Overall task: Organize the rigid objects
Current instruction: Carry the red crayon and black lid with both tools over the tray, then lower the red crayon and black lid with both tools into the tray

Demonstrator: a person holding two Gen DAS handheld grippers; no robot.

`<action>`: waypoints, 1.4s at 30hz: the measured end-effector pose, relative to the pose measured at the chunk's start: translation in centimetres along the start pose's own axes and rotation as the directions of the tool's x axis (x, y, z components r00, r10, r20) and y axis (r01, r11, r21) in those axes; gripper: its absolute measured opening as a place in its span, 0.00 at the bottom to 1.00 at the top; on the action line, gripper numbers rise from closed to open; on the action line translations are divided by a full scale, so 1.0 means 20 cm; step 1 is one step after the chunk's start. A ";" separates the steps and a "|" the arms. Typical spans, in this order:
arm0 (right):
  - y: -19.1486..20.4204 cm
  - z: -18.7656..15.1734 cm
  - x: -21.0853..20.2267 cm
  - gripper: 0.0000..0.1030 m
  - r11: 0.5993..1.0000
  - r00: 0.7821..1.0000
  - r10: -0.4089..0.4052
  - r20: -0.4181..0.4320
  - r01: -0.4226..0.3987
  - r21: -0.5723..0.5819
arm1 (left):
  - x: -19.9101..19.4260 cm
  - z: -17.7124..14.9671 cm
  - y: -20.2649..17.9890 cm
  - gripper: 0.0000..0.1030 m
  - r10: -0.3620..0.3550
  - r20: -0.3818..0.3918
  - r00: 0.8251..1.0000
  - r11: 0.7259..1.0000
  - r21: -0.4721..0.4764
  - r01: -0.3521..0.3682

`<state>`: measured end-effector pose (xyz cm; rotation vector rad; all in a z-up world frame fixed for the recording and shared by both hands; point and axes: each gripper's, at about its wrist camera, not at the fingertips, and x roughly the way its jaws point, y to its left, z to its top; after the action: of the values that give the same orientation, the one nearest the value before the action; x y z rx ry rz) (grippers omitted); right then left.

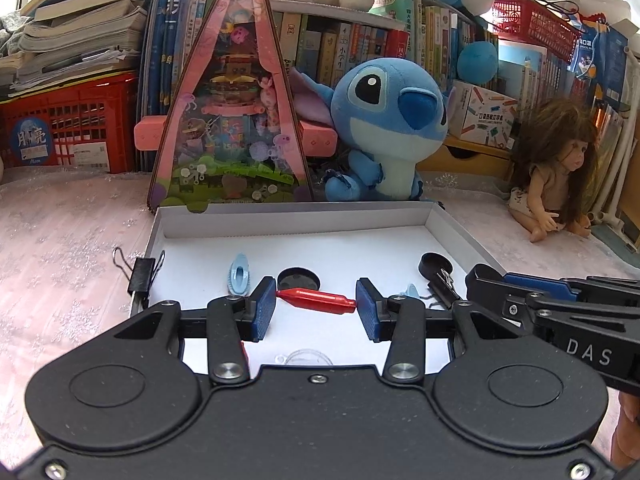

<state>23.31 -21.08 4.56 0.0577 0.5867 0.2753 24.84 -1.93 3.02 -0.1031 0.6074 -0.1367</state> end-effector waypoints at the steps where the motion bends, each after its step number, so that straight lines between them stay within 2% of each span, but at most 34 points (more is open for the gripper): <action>1: 0.00 0.01 0.01 0.36 1.000 1.000 0.001 -0.003 -0.001 0.004 | 0.01 0.01 0.00 0.40 0.000 0.000 1.000 1.000 0.000 0.000; 14: -0.10 0.09 0.10 0.36 0.998 0.999 0.013 -0.045 -0.010 0.067 | 0.11 0.11 0.06 0.40 -0.006 -0.011 1.000 1.000 0.005 0.006; 28: -0.15 0.21 0.28 0.36 0.993 0.995 0.034 -0.098 -0.023 0.116 | 0.29 0.25 0.22 0.40 0.028 -0.091 0.995 0.998 -0.060 -0.034; 35: -0.12 0.23 0.39 0.36 0.995 0.992 0.031 -0.121 -0.019 0.098 | 0.38 0.26 0.22 0.40 0.054 -0.105 0.993 0.995 -0.083 -0.063; 42: -0.11 0.21 0.49 0.36 0.994 0.991 0.029 -0.131 -0.015 0.107 | 0.43 0.23 0.17 0.40 0.068 -0.101 0.993 0.996 -0.057 -0.074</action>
<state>33.96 -20.36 2.58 0.1486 0.7330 0.2706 34.73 0.27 1.43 -0.1339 0.7133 -0.0541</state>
